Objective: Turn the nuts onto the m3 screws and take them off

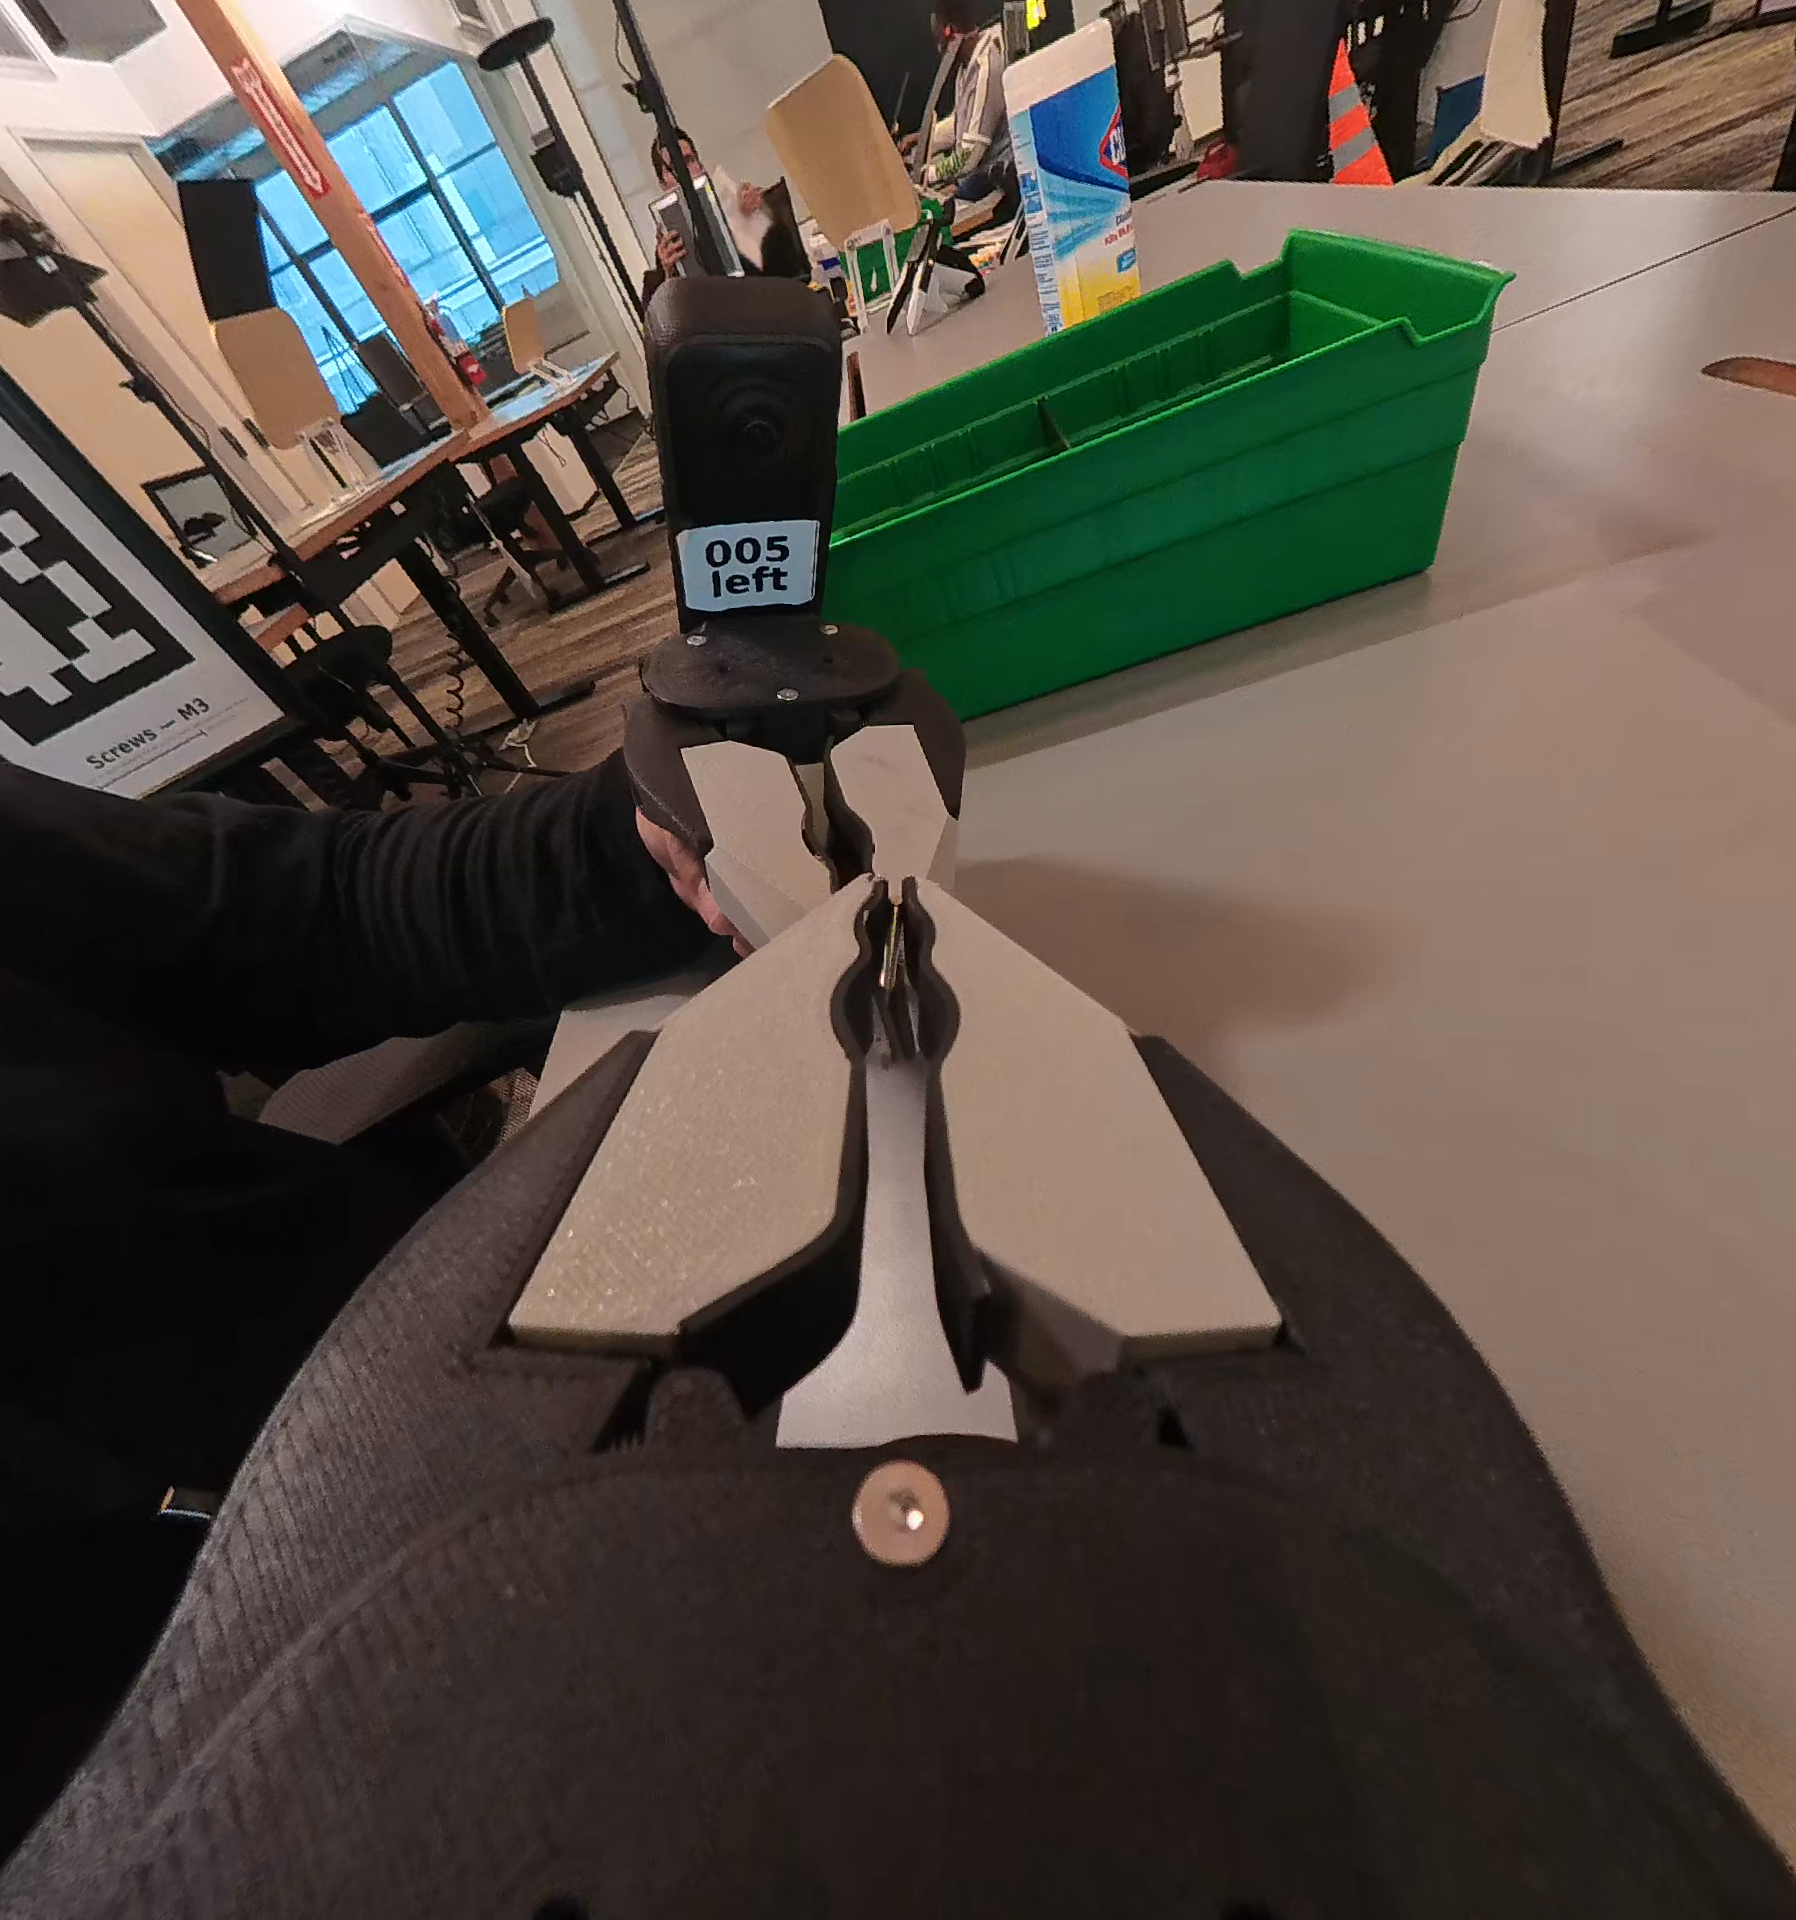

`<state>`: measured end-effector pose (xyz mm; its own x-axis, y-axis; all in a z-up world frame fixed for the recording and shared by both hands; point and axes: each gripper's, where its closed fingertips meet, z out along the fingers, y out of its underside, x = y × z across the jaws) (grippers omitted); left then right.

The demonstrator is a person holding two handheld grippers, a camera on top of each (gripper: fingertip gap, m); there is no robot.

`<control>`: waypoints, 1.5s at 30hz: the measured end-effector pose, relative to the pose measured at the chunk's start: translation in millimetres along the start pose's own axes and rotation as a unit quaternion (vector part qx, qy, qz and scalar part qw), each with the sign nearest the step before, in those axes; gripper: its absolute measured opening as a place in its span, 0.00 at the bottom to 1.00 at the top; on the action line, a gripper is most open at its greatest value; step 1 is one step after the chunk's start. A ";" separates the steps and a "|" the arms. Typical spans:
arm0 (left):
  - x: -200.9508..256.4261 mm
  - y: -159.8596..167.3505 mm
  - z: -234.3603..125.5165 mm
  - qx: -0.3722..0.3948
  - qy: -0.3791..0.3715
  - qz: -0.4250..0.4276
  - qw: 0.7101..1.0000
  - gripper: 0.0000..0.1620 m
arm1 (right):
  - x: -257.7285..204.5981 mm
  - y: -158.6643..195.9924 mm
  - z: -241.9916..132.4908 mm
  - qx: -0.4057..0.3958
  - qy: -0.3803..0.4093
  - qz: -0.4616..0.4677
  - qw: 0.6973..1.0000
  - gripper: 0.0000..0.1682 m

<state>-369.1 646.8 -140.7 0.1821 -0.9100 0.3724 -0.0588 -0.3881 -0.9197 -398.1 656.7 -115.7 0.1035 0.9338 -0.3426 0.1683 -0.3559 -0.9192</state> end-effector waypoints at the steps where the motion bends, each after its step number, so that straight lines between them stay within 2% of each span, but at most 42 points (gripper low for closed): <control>1: 0.0 0.1 0.1 0.000 0.000 0.000 1.000 0.00 | -0.1 0.1 0.1 0.000 0.000 0.000 1.000 0.00; 23: 1.4 0.3 0.8 0.000 0.003 -0.001 1.000 0.00 | -1.7 -1.0 1.6 0.004 -0.005 0.008 1.000 0.00; 26: 0.2 -1.8 -0.9 0.005 -0.001 0.002 1.000 0.00 | 0.8 -7.6 -6.0 0.015 0.002 0.005 1.000 0.07; 29: -2.5 -8.9 -6.2 0.023 -0.008 0.005 1.000 0.00 | 6.6 -16.5 -25.5 0.037 0.015 -0.001 0.999 0.06; 31: -4.9 -13.3 -10.0 0.035 -0.013 0.011 0.999 0.00 | 20.9 -7.6 -36.2 0.013 0.051 -0.010 0.999 0.06; 35: -11.3 -10.2 -12.3 0.024 -0.037 0.059 0.997 0.00 | 49.8 46.0 -38.5 -0.128 0.115 -0.045 0.984 0.08; 38: -4.0 -12.6 -12.1 0.031 -0.015 0.106 0.994 0.00 | 65.6 74.5 -32.2 -0.206 0.144 -0.084 0.964 0.09; 45: 8.9 -24.3 -16.1 0.075 0.057 0.157 0.983 0.00 | 73.8 86.4 -26.0 -0.252 0.118 -0.130 0.952 0.07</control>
<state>-381.8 645.8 -113.0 0.0672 -0.9952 0.0705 0.0519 -0.0670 -0.9964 -350.4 693.8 -215.4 0.2015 0.9794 -0.0086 0.6615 -0.1425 -0.7363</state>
